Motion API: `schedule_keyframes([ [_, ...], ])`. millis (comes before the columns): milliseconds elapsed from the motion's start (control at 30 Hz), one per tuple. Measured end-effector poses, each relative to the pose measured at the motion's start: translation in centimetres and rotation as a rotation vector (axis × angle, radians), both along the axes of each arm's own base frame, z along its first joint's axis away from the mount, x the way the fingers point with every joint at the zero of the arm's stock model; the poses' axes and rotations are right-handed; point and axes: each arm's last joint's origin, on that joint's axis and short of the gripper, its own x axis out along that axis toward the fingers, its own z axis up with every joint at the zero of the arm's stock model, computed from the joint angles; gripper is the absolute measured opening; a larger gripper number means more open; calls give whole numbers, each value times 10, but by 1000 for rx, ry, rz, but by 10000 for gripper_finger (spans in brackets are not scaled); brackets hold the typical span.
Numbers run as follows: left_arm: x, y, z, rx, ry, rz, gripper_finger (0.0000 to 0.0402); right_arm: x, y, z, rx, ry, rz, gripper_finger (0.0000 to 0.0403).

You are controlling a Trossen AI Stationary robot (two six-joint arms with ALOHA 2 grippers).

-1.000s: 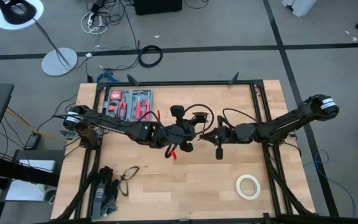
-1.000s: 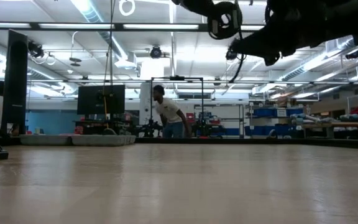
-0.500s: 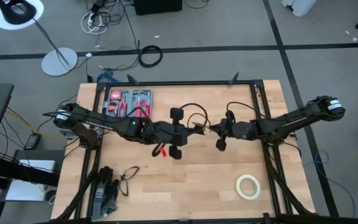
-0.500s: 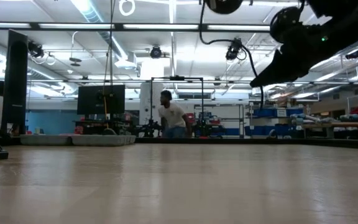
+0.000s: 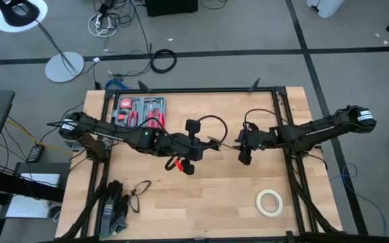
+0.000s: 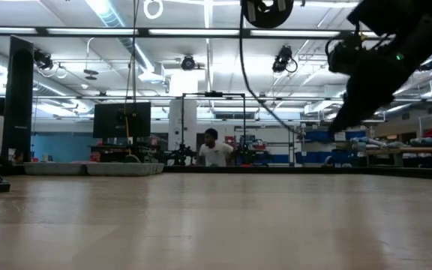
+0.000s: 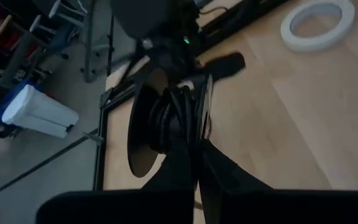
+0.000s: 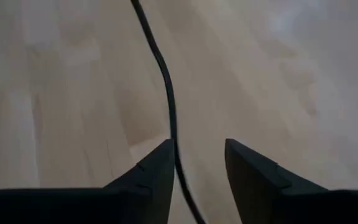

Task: Coil cords
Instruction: Uncoil the black wire from the spool

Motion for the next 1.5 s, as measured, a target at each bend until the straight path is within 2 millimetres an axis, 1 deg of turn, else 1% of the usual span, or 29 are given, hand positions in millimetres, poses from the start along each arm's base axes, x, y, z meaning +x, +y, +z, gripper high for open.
schedule_keyframes([
  [100, -1, 0, -1, 22, 19, -11, 4, 5, 0, 20, -34, -91, 27, 147],
  [267, -4, 1, -7, 30, 84, -5, 4, 14, 9, 53, -142, -352, 128, 135],
  [333, -3, 1, -10, 21, 94, 10, 4, 16, 14, 60, -196, -418, 152, 130],
  [433, -3, 2, -14, 21, 118, 44, 4, 18, 22, 66, -283, -466, 178, 126],
  [500, -3, 2, -16, 13, 122, 65, 4, 17, 28, 69, -312, -490, 195, 125],
  [600, 0, 2, -23, -4, 143, 85, 4, 19, 34, 76, -331, -572, 210, 125],
  [733, 8, 0, -35, 0, 168, 89, 4, 28, 39, 78, -381, -632, 229, 125],
  [800, 13, 0, -43, 8, 184, 96, 4, 33, 40, 74, -398, -629, 236, 125],
  [900, 17, 1, -47, 15, 181, 121, 4, 40, 40, 66, -402, -597, 224, 125],
  [1000, 18, 3, -47, 2, 167, 153, 4, 44, 40, 62, -389, -587, 213, 125],
  [1100, 19, 6, -47, -20, 150, 177, 4, 47, 40, 64, -367, -594, 206, 125],
  [1367, 21, 5, -44, -36, 117, 169, 4, 63, 41, 59, -395, -529, 220, 125],
  [1500, 21, 5, -45, -51, 121, 153, 4, 65, 38, 57, -401, -515, 204, 120],
])
